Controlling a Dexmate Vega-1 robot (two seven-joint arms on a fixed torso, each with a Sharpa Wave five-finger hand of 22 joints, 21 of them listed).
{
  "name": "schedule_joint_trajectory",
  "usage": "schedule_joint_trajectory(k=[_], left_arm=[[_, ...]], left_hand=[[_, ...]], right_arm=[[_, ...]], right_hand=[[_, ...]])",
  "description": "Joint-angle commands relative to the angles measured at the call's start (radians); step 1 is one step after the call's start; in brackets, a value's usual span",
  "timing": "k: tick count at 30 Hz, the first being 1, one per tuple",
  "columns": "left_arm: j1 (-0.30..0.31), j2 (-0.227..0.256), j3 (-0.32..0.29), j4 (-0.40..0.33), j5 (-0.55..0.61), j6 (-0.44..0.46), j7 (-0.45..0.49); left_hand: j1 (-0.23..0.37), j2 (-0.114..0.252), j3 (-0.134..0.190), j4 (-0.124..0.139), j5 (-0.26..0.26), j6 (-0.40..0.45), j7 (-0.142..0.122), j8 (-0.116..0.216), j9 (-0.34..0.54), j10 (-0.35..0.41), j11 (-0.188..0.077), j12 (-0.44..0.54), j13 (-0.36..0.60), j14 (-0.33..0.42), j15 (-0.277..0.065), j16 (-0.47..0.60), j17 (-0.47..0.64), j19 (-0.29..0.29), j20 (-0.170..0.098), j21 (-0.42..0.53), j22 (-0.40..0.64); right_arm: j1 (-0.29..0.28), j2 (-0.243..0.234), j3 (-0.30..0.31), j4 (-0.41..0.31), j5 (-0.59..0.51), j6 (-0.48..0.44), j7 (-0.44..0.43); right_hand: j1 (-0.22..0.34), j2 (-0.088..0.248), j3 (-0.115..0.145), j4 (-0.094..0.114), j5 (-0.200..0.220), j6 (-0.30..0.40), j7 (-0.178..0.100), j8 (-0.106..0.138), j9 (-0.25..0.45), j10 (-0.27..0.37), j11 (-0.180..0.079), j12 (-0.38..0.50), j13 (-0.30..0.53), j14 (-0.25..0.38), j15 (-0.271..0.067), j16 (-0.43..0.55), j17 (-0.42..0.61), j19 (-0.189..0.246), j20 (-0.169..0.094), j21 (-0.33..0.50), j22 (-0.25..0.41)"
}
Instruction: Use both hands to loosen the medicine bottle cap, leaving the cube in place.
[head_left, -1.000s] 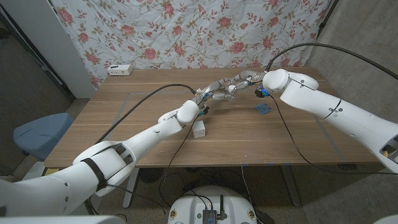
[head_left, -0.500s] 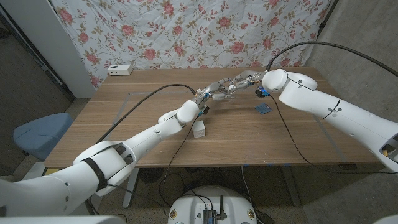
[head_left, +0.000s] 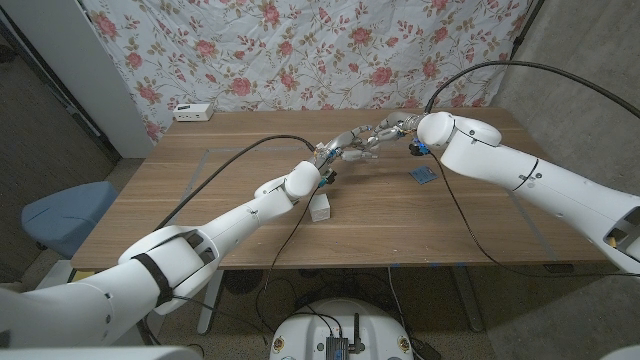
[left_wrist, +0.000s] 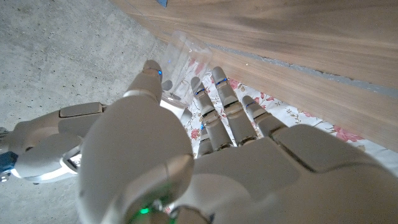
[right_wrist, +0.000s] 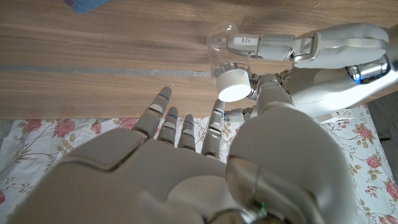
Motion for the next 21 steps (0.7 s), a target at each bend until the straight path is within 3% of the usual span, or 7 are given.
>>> schedule_joint_trajectory(k=[1, 8, 13, 21], left_arm=[[0.001, -0.003, 0.001, 0.004, -0.002, -0.004, 0.002], [0.002, -0.004, 0.001, 0.001, -0.003, -0.003, 0.002], [0.006, 0.0, 0.0, -0.009, -0.002, 0.0, 0.002], [0.01, 0.001, -0.002, -0.019, -0.002, 0.003, 0.004]], left_hand=[[-0.008, 0.004, 0.01, 0.001, -0.002, 0.005, -0.002, -0.002, 0.002, 0.006, 0.0, 0.003, 0.005, -0.001, -0.101, 0.0, -0.001, 0.001, -0.132, -0.003, 0.002], [-0.01, 0.005, 0.011, 0.001, -0.002, 0.002, -0.001, -0.003, 0.002, 0.006, 0.001, 0.003, 0.005, 0.0, -0.101, 0.001, -0.001, 0.001, -0.132, -0.003, 0.002], [-0.01, 0.005, 0.014, 0.0, -0.002, -0.055, -0.014, -0.019, 0.002, 0.005, 0.001, 0.003, 0.004, 0.0, -0.1, 0.001, -0.001, 0.002, -0.131, -0.003, 0.002], [-0.012, 0.005, 0.018, 0.0, -0.002, -0.107, 0.013, -0.022, 0.002, 0.005, 0.0, 0.003, 0.004, 0.002, -0.1, 0.002, 0.0, 0.003, -0.131, -0.002, 0.002]], right_arm=[[0.023, 0.007, -0.037, -0.01, -0.035, -0.048, -0.002], [0.026, 0.009, -0.052, -0.013, -0.051, -0.057, -0.01], [0.026, 0.009, -0.057, -0.015, -0.057, -0.063, -0.011], [0.033, 0.011, -0.071, -0.015, -0.071, -0.069, -0.01]], right_hand=[[-0.015, -0.001, -0.008, 0.003, 0.002, 0.018, 0.008, 0.011, 0.005, 0.006, 0.008, 0.006, 0.001, 0.003, 0.005, 0.006, 0.002, 0.011, 0.003, 0.004, 0.005], [-0.024, -0.003, -0.013, 0.001, 0.004, 0.053, 0.008, 0.027, 0.009, 0.021, 0.008, 0.011, 0.001, 0.015, 0.004, 0.01, 0.001, 0.018, 0.0, 0.006, 0.005], [-0.021, -0.003, -0.012, -0.005, 0.006, 0.072, 0.011, 0.036, 0.011, 0.027, 0.009, 0.012, 0.001, 0.019, 0.002, 0.011, 0.0, 0.021, -0.001, 0.006, 0.005], [-0.014, -0.002, -0.01, -0.013, 0.008, 0.093, 0.01, 0.047, 0.015, 0.033, 0.008, 0.012, 0.001, 0.026, 0.002, 0.012, -0.001, 0.022, -0.001, 0.006, 0.005]])
